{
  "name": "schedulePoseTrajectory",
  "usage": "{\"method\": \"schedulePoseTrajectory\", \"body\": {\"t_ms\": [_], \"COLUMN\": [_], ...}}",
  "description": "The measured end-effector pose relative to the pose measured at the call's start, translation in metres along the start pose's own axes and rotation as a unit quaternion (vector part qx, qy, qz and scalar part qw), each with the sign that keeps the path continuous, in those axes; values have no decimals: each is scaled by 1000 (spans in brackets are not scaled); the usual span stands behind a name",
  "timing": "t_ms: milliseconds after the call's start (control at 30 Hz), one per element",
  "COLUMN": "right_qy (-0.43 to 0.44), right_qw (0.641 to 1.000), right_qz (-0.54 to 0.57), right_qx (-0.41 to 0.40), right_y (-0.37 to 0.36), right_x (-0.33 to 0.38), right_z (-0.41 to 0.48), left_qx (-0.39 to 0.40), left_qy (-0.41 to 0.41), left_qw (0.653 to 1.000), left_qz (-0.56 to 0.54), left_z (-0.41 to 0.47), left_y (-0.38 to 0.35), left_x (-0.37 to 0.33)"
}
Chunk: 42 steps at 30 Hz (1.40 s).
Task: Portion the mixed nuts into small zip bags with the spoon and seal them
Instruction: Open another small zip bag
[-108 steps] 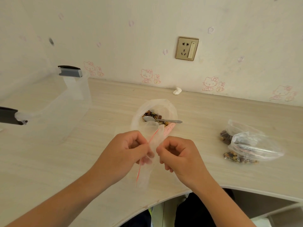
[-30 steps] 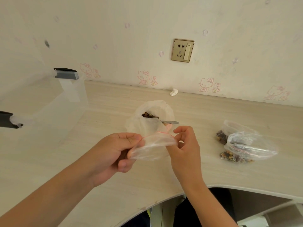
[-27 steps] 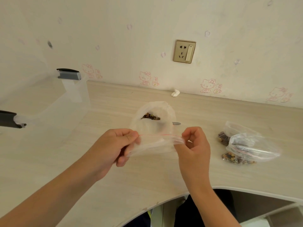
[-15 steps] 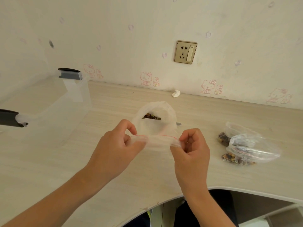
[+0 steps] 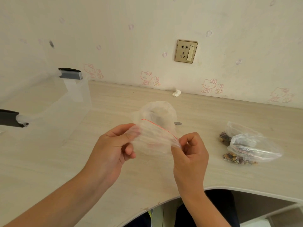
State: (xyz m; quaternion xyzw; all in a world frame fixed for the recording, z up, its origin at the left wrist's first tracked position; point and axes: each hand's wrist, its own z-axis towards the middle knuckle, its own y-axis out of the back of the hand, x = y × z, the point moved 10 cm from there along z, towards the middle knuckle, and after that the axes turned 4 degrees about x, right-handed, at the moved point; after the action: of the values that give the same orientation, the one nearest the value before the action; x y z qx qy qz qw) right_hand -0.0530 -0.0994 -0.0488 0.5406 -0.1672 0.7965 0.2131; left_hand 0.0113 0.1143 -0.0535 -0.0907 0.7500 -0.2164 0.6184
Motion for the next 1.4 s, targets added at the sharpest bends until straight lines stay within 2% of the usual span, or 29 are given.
{"method": "schedulePoseTrajectory", "body": {"t_ms": [67,133,200,267,333,433,567,633,800,900,967,1067,1133,1200,1300,1400], "right_qy": [-5,-20,-56,-125,-206,-277,-257,-252,-237,-264,-274,-263,-243,-219,-183,-135], "right_qw": [1000,999,997,988,964,920,838,802,714,684,699,764,796,815,845,891], "right_qz": [-1,6,34,94,160,223,292,330,428,439,454,439,419,387,284,84], "right_qx": [-12,-26,-41,-17,47,165,382,430,501,519,480,393,363,370,414,426], "right_y": [5,10,18,18,6,-13,-40,-49,-66,-74,-71,-53,-38,-26,-18,-16], "right_x": [-2,-6,-13,-27,-43,-56,-35,-27,-3,-2,-4,-12,-15,-14,-8,-7], "right_z": [2,5,12,22,24,19,-4,-15,-31,-41,-32,-9,1,4,2,2], "left_qx": [48,120,204,276,309,319,274,263,327,408,387,310,265,218,161,156], "left_qy": [51,76,55,38,55,73,81,103,123,174,173,124,99,81,68,61], "left_qw": [997,990,966,918,898,917,953,958,936,871,888,942,959,973,985,986], "left_qz": [-17,12,149,282,309,228,99,56,-49,-211,-180,-18,2,-10,1,22], "left_z": [0,-2,-6,-11,-12,-7,8,9,2,-7,-3,5,9,15,19,16], "left_y": [-10,-23,-35,-44,-45,-39,-19,-15,-21,-34,-32,-22,-21,-16,-10,-15], "left_x": [11,16,17,22,28,15,0,5,-3,-16,-10,6,7,7,11,19]}}
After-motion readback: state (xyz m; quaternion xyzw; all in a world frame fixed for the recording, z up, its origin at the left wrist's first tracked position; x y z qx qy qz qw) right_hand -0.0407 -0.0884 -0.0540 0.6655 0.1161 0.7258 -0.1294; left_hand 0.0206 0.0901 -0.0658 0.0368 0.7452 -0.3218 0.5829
